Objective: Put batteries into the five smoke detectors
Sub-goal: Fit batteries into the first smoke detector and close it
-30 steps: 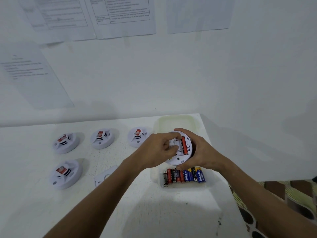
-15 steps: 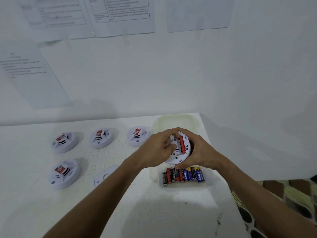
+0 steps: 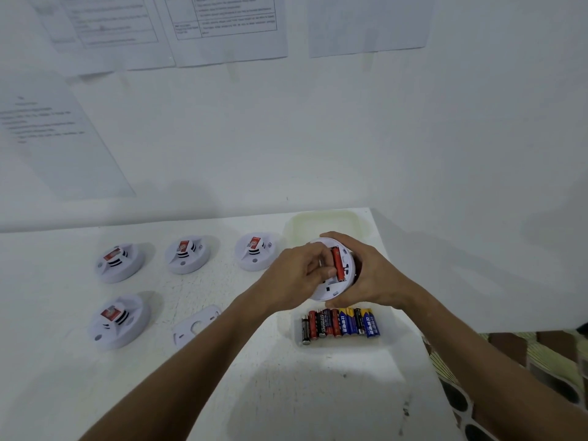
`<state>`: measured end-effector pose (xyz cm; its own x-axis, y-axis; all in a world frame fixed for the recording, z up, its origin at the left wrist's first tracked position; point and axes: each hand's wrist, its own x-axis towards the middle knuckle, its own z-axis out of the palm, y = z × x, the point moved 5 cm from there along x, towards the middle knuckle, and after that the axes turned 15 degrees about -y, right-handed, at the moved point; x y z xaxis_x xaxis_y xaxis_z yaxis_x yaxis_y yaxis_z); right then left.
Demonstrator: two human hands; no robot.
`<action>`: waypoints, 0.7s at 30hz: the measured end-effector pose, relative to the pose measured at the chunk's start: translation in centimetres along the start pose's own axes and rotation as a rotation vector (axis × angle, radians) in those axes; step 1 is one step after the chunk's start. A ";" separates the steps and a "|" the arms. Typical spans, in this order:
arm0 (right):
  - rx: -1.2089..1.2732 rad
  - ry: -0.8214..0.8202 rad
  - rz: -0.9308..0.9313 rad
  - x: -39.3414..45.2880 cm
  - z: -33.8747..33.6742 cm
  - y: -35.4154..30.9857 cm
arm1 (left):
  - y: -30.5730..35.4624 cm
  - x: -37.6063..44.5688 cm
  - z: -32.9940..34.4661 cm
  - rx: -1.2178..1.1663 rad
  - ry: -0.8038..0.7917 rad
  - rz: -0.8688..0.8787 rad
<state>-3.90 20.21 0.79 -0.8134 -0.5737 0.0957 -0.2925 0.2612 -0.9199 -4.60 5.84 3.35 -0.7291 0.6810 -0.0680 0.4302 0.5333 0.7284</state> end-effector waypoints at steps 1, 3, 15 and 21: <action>0.001 -0.011 -0.001 0.0 -0.1 0.0 | -0.1 0.0 0.0 -0.011 0.011 -0.006; 0.010 -0.015 0.002 0.0 -0.2 0.1 | -0.3 0.1 -0.2 -0.047 0.034 0.002; 0.032 0.006 -0.032 0.1 0.1 0.3 | -0.4 0.5 -0.1 -0.049 -0.007 0.004; 0.011 0.013 -0.060 0.4 0.2 0.1 | -0.2 1.0 0.0 -0.039 -0.061 0.020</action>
<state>-4.20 19.88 0.66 -0.8011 -0.5781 0.1551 -0.3352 0.2186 -0.9164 -5.37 6.43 3.16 -0.6859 0.7216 -0.0939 0.4227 0.5001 0.7558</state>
